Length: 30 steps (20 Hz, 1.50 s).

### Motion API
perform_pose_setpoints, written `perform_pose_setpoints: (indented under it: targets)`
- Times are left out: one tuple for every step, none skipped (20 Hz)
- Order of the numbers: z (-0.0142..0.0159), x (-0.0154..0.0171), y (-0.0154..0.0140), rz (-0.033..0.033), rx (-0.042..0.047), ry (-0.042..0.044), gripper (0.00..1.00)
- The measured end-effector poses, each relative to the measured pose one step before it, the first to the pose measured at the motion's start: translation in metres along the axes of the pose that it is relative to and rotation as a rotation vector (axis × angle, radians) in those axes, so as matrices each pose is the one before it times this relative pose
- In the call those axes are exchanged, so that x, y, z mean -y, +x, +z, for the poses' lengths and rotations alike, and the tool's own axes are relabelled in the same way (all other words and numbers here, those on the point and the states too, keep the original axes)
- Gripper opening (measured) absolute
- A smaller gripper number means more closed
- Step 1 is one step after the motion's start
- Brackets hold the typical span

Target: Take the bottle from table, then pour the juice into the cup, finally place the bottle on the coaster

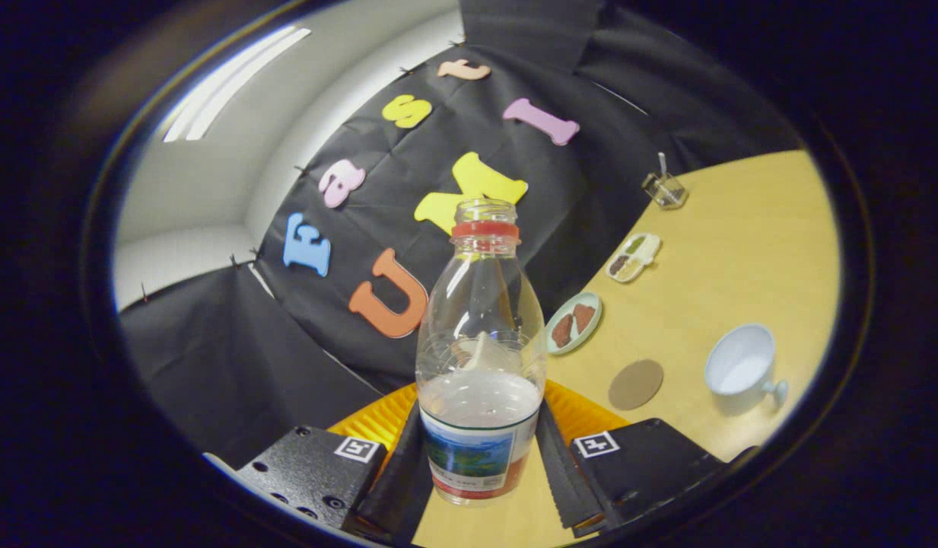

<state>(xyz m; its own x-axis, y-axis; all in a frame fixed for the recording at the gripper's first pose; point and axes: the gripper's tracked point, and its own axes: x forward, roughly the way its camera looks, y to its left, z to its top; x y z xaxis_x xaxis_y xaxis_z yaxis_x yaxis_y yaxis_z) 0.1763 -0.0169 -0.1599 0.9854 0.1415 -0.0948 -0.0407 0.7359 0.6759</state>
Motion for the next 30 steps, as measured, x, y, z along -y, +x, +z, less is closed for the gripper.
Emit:
perform_pose_setpoints:
  targets:
    - [0.00837,0.00095,0.00001,-0.01730,0.02112,-0.06951,0.78]
    - [0.00927,0.00115,0.00089,-0.01558,0.02407,-0.06059,0.78]
    - [0.00472,-0.00477,0.00516,0.00325,0.01082,-0.05719,0.78]
    - [0.00399,-0.00369,0.00579,0.00718,0.00694,-0.06282,0.78]
    - [0.00400,-0.00003,0.00634,-0.00057,0.00156,-0.07685,0.79]
    - [0.00330,0.00698,0.00608,-0.01479,-0.00048,-0.08078,0.79]
    - [0.00097,0.00787,0.00581,-0.01961,-0.00603,-0.06797,0.79]
    - [-0.00110,0.00912,0.00560,-0.02267,-0.00465,-0.04391,0.79]
    - [0.00013,0.00614,0.00609,-0.00742,0.00157,-0.02734,0.79]
    - [-0.00082,0.00548,0.00481,-0.00845,0.01109,-0.00886,0.79]
    - [-0.00229,0.00766,0.00666,-0.01249,0.00869,-0.00185,0.79]
    - [-0.00576,0.00742,0.00789,-0.01201,0.00505,-0.00100,0.79]
    - [-0.00684,0.00658,0.00891,-0.00777,0.00229,-0.00228,0.79]
    - [-0.00857,0.00640,0.00939,-0.01182,-0.00358,-0.00933,0.79]
    - [-0.00822,0.00673,0.01031,-0.01845,-0.00415,-0.00807,0.79]
    - [-0.00925,0.00602,0.01207,-0.01893,-0.00700,-0.01202,0.79]
    - [-0.01202,0.00364,0.01175,-0.00906,-0.01318,-0.00880,0.80]
    - [-0.00934,0.00180,0.01163,0.00354,-0.02004,-0.01069,0.80]
    - [-0.01245,-0.00083,0.00954,0.00710,-0.01546,-0.01514,0.80]
    - [-0.01000,0.00107,0.00797,-0.00041,-0.01176,-0.02313,0.80]
    - [-0.00934,0.00105,0.00855,-0.00613,-0.01190,-0.02216,0.80]
    - [-0.00778,0.00006,0.00637,-0.00322,-0.00705,-0.01984,0.80]
    - [-0.00502,-0.00065,0.00617,-0.00583,0.00142,-0.01614,0.80]
    - [-0.00480,-0.00203,0.00528,-0.00508,0.00025,-0.00927,0.81]
    - [-0.00382,-0.00124,0.00484,-0.00624,0.00182,-0.00628,0.81]
    - [-0.00511,-0.00066,0.00478,-0.01191,-0.00173,-0.01223,0.81]
    - [-0.00252,-0.00122,0.00321,-0.00387,0.00238,-0.01032,0.81]
    - [-0.00115,-0.00202,0.00215,-0.00313,0.00677,-0.01021,0.81]
    - [-0.00071,-0.00100,0.00180,-0.00235,0.00697,-0.00849,0.81]
    - [-0.00198,-0.00027,0.00105,-0.00551,0.00401,-0.00677,0.82]
